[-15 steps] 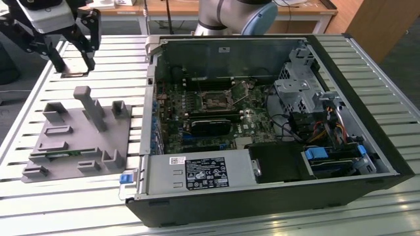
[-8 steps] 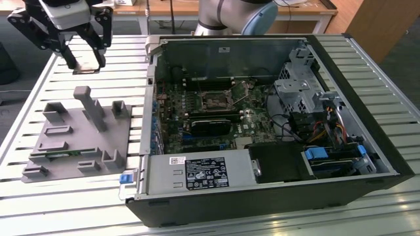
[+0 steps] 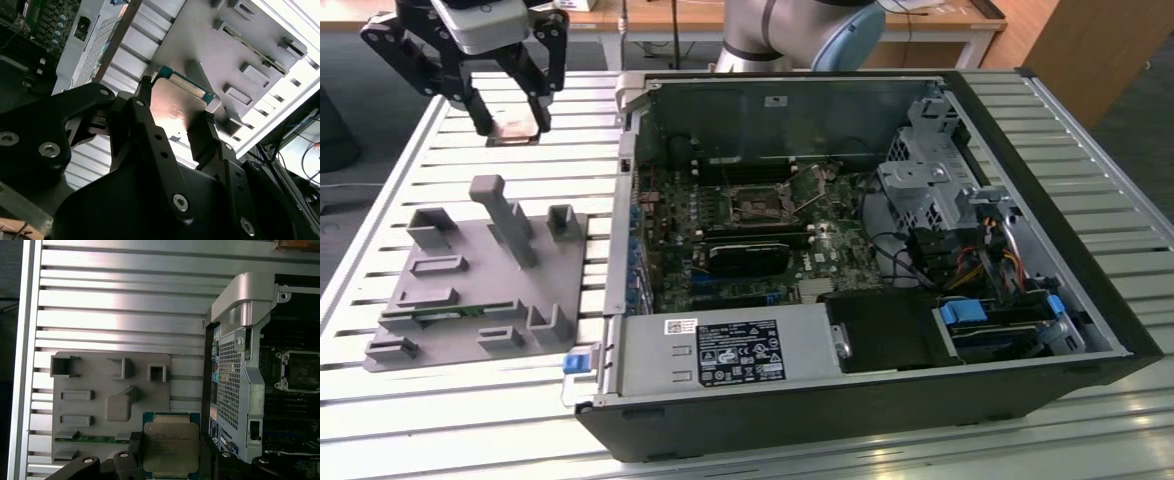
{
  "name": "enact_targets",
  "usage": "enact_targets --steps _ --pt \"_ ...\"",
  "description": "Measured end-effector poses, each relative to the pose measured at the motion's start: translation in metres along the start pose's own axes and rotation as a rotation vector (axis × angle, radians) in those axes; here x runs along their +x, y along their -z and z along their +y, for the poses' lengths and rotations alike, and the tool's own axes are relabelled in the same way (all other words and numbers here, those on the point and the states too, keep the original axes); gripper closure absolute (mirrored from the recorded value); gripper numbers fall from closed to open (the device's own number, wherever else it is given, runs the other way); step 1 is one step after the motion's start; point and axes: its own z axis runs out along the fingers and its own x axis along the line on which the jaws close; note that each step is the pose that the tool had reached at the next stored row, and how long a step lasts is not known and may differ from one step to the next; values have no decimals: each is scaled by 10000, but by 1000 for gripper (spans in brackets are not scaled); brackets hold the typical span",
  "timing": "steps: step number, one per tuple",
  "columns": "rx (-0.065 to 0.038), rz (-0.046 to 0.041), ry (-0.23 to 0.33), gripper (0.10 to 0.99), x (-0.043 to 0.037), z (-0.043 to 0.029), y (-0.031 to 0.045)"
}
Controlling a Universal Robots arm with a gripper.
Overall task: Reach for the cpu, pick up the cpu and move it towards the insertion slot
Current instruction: 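Pick up the cpu and move it towards the insertion slot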
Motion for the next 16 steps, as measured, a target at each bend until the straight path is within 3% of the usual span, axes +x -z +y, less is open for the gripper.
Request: enact_targets --steps 10,16 --pt "0 0 0 549 -165 65 -4" --pt "0 0 0 549 -320 111 -7"
